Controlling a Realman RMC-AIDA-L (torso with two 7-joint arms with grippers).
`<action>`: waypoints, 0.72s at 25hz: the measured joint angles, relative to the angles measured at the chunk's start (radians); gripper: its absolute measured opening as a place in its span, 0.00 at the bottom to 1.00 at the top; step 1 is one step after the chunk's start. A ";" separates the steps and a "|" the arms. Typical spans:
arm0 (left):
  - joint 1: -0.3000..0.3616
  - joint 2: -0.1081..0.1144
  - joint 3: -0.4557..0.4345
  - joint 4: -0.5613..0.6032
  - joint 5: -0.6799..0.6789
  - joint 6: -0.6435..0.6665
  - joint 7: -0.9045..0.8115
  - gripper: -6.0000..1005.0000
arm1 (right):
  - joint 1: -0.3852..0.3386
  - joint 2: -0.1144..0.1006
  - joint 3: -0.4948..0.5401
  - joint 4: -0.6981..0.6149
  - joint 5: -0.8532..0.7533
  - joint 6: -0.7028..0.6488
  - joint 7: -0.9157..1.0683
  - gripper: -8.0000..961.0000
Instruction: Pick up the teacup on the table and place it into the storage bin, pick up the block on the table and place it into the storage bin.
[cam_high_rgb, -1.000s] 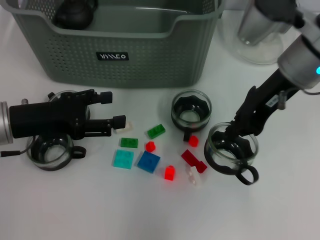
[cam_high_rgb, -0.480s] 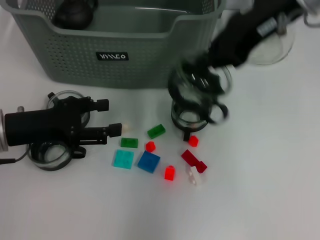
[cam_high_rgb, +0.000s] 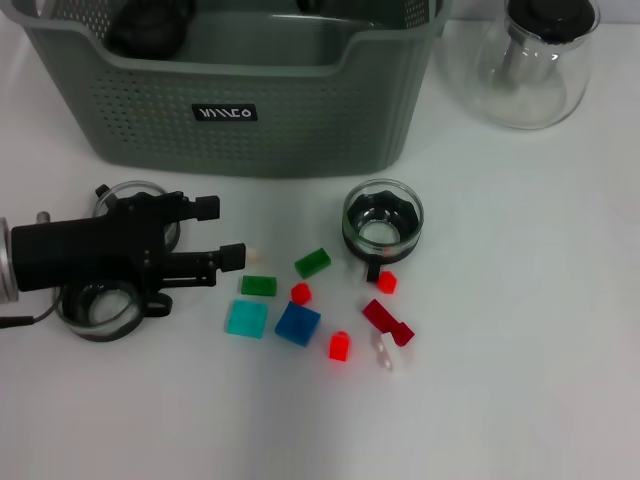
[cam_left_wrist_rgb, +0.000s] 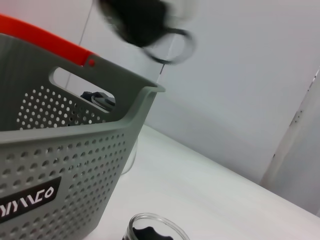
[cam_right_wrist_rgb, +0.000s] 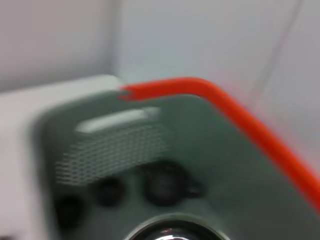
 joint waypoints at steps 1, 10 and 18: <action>-0.001 0.000 0.000 -0.001 0.000 0.000 0.000 0.88 | 0.026 0.005 -0.020 0.053 -0.049 0.073 0.016 0.07; -0.005 -0.002 0.000 -0.003 -0.002 -0.001 0.003 0.88 | 0.151 0.023 -0.174 0.472 -0.158 0.590 0.077 0.07; -0.006 0.000 -0.001 -0.003 -0.003 -0.004 0.011 0.88 | 0.142 0.033 -0.373 0.593 -0.093 0.800 0.074 0.07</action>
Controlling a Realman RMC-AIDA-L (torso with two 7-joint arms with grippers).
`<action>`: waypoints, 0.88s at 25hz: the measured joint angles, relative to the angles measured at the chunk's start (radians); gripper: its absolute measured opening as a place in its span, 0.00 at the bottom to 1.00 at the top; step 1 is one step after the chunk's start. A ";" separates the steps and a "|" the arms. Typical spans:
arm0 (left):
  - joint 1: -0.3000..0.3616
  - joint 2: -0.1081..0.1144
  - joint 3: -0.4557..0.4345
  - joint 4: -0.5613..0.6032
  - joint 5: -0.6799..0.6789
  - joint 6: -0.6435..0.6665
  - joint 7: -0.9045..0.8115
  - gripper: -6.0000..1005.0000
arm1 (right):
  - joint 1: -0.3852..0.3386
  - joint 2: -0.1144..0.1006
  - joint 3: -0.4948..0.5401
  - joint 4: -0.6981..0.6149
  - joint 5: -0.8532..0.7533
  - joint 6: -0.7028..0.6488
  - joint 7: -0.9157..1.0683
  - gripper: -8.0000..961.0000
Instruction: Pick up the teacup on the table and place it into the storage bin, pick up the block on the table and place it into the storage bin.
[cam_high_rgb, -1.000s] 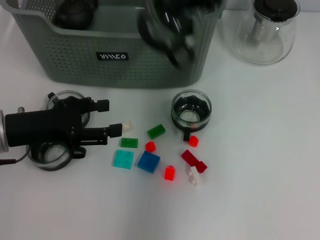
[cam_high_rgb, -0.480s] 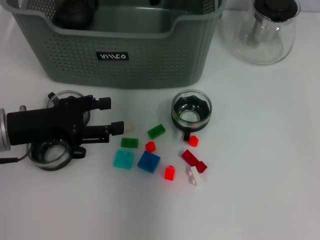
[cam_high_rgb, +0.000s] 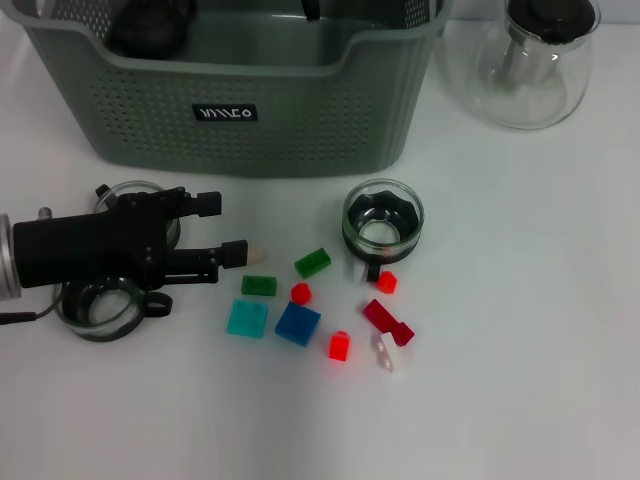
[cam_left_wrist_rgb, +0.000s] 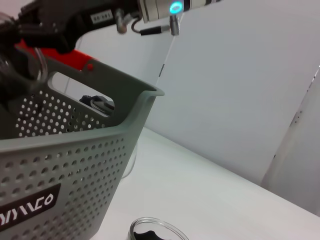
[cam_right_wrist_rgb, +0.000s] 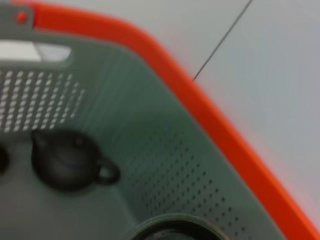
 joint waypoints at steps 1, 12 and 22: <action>0.000 0.000 0.000 0.000 0.000 0.000 0.001 0.88 | -0.003 0.001 -0.024 0.001 0.005 0.000 0.000 0.07; 0.003 -0.002 0.000 -0.001 0.000 -0.001 0.002 0.88 | -0.030 0.001 -0.144 0.003 0.010 -0.035 0.003 0.07; 0.000 -0.002 0.000 -0.002 0.000 0.000 0.002 0.88 | -0.041 0.001 -0.149 -0.003 0.009 -0.057 0.003 0.07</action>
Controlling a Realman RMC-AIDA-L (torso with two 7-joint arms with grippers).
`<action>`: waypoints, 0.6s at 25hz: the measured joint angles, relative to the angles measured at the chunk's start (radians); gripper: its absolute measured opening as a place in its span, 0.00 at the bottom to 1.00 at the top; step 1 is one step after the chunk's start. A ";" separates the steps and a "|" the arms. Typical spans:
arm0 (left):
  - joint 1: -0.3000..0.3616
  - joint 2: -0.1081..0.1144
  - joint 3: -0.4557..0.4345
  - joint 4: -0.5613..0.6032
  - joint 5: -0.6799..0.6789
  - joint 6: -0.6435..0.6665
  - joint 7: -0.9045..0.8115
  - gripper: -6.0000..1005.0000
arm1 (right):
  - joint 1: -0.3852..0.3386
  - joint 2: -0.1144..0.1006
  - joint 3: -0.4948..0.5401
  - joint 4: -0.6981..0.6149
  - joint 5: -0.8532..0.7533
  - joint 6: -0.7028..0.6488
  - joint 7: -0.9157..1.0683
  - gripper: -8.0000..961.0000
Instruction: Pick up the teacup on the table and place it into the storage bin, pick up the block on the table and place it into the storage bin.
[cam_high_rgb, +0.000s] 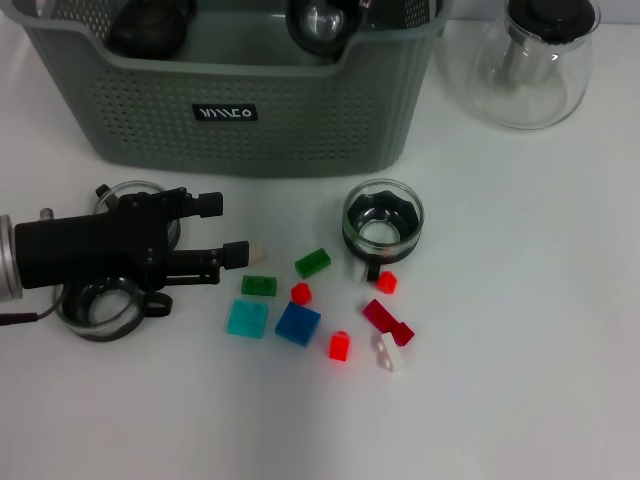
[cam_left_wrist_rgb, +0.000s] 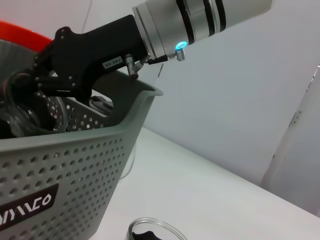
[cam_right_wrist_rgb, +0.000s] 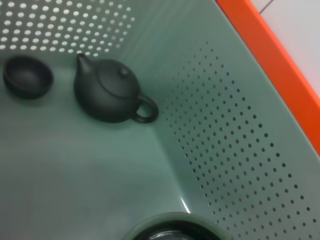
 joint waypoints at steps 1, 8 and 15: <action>0.000 0.000 0.000 0.000 0.000 0.000 0.000 0.88 | 0.000 0.000 0.000 -0.001 0.000 -0.003 0.000 0.07; 0.000 0.000 0.000 -0.002 0.000 -0.005 0.001 0.88 | -0.002 0.000 -0.001 -0.005 -0.004 -0.009 0.000 0.10; 0.000 -0.001 0.000 -0.002 0.000 0.002 0.002 0.88 | -0.003 0.000 -0.001 -0.034 -0.006 -0.015 -0.001 0.32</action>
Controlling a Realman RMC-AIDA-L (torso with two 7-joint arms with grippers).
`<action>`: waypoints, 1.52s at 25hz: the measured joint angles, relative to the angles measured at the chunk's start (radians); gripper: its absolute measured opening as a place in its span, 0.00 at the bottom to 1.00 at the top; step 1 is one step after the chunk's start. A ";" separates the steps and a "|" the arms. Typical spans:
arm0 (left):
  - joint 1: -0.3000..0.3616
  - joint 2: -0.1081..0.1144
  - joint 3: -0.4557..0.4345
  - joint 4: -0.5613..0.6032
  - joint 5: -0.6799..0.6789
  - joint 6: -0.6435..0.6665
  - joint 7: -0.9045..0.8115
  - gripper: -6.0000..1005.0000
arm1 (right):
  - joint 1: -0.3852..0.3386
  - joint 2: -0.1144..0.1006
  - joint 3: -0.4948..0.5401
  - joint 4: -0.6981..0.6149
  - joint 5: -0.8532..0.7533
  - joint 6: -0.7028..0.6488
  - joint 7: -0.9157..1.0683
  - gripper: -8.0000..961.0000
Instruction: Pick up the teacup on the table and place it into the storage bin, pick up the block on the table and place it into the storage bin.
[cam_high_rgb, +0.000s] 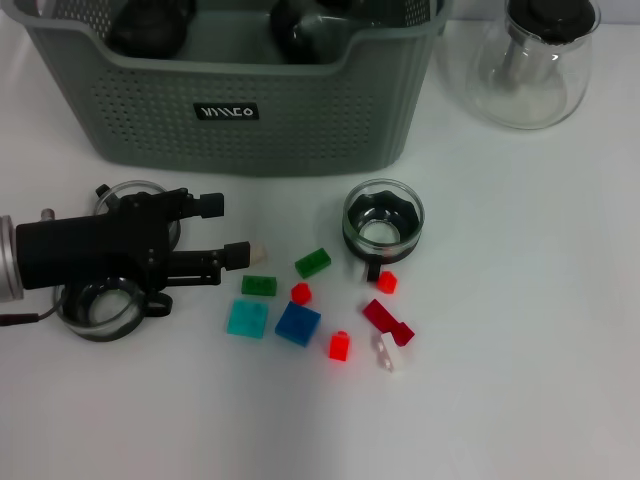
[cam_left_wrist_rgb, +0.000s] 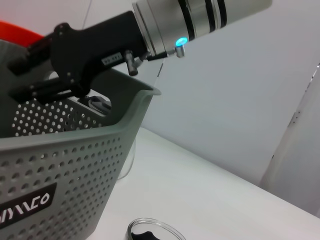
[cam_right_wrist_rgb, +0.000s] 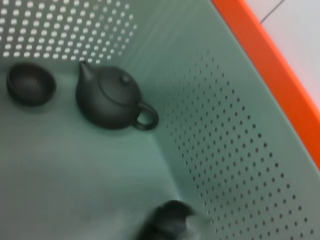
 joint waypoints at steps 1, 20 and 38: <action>0.000 0.000 0.000 0.000 0.000 0.000 0.000 0.88 | -0.003 -0.001 0.000 -0.012 0.001 0.000 0.000 0.38; 0.007 -0.001 -0.001 0.000 0.000 0.032 -0.007 0.88 | -0.370 -0.018 0.161 -0.912 0.315 -0.466 -0.073 0.82; 0.008 0.001 -0.001 0.004 0.000 0.030 -0.001 0.88 | -0.528 -0.067 0.438 -0.889 0.455 -1.226 -0.256 0.97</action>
